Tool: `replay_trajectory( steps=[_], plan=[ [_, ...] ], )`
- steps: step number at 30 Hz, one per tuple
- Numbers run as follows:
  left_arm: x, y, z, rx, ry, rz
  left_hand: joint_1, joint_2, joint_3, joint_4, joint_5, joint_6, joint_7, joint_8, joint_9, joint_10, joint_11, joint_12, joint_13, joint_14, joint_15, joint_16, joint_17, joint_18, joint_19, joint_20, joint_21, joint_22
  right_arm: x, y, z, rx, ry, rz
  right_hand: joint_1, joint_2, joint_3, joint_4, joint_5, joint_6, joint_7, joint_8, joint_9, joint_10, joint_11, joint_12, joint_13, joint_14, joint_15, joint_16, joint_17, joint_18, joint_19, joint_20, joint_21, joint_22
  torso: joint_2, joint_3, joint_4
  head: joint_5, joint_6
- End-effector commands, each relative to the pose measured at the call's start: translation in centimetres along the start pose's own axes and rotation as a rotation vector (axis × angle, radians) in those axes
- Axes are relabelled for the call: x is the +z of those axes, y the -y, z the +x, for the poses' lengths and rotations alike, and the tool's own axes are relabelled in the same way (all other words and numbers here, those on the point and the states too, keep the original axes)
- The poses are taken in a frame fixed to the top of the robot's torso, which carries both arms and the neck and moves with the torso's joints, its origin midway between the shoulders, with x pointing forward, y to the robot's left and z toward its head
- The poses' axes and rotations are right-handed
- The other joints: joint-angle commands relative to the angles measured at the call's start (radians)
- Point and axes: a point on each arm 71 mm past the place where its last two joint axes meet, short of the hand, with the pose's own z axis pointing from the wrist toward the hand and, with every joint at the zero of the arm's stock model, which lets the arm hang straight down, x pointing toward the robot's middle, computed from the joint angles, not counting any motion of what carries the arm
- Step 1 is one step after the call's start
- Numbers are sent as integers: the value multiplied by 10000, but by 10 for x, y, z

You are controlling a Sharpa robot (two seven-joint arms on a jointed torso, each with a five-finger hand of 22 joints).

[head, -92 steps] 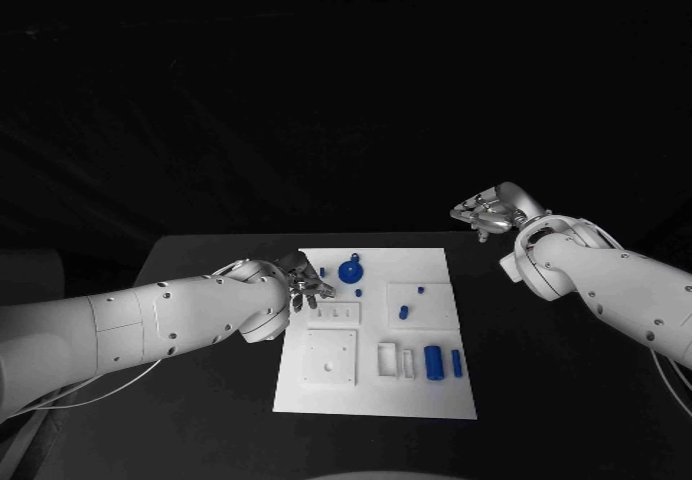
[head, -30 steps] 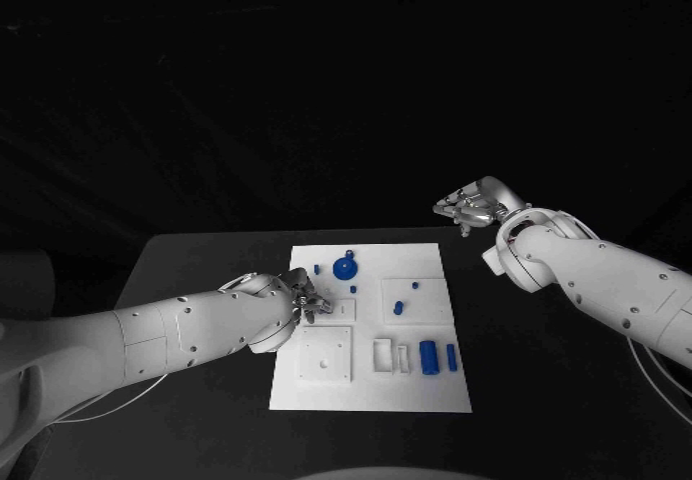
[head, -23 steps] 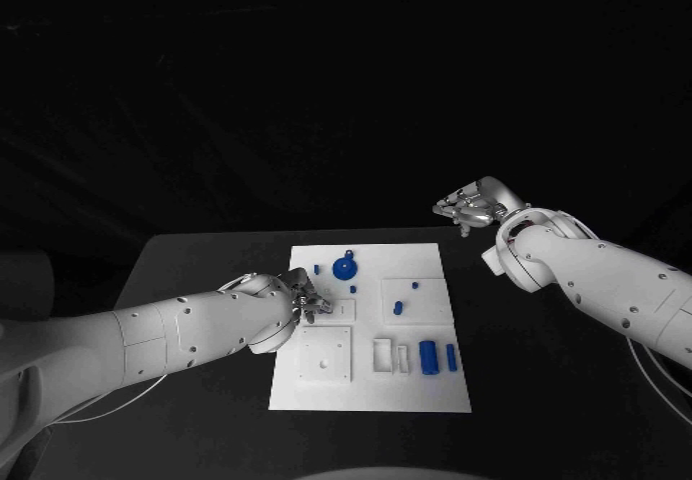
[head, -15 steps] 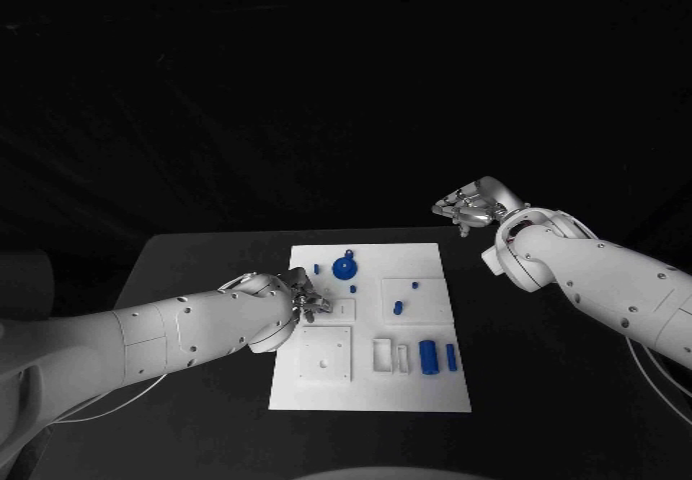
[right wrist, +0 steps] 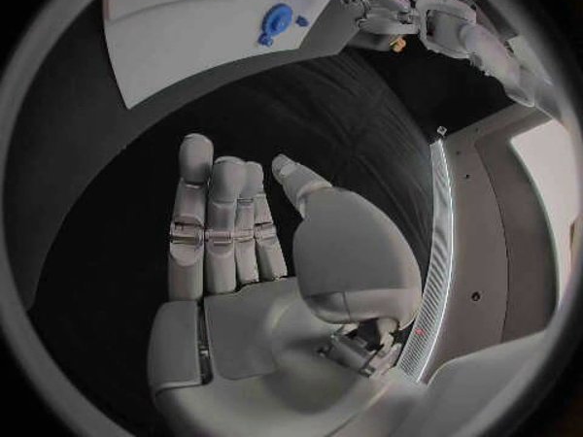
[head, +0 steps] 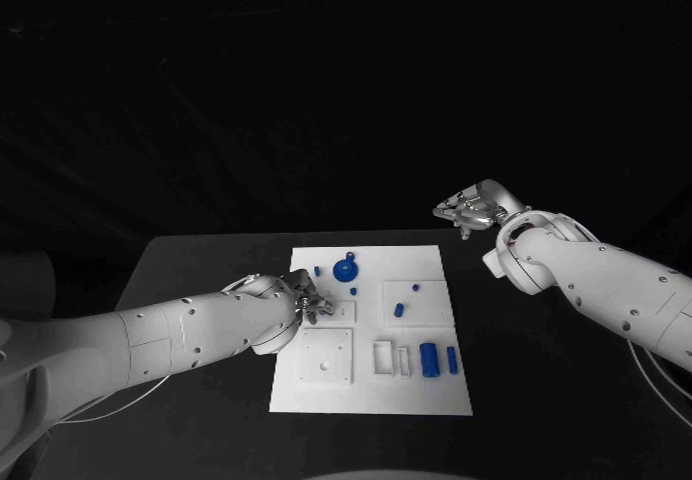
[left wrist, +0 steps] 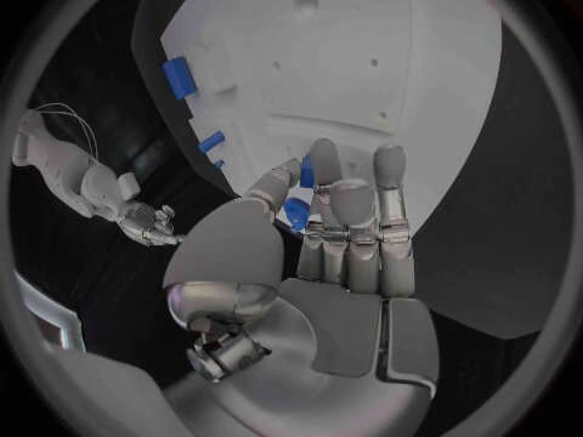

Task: Assemble the parts on the task board

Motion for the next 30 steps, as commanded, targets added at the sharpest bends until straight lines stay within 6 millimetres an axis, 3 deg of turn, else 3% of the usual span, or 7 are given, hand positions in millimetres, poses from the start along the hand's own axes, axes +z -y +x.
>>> replay_trajectory(
  steps=[1, 30],
  plan=[
    [0, 2, 2, 64, -56, 41, 175, 154, 381, -340, 34, 1163, -754, 31, 15, 433, -153, 47, 13, 10, -130, 69, -13, -97, 68, 12, -24, 8, 0, -1, 1, 20, -100, -37, -95, 26, -59, -24, 66, -65, -18, -32, -17, -70, -24, 65, -15, -63, 30, 36, -9, 123, 87, -7, -45, 13, 0, 0, 11, -30, 0],
    [4, 2, 3, 245, -291, -114, 173, 151, 327, -320, -24, 1203, -775, 37, 154, 435, -167, 154, 48, 15, -97, 195, -61, -138, 217, 26, -309, 387, 1, -2, 3, 39, -244, 11, -122, 26, -81, 39, 102, -81, -17, -30, -14, -75, -21, 74, -16, -67, 33, 40, -16, 126, 118, -3, -106, 46, 1, 12, -3, 44, -59]
  ],
)
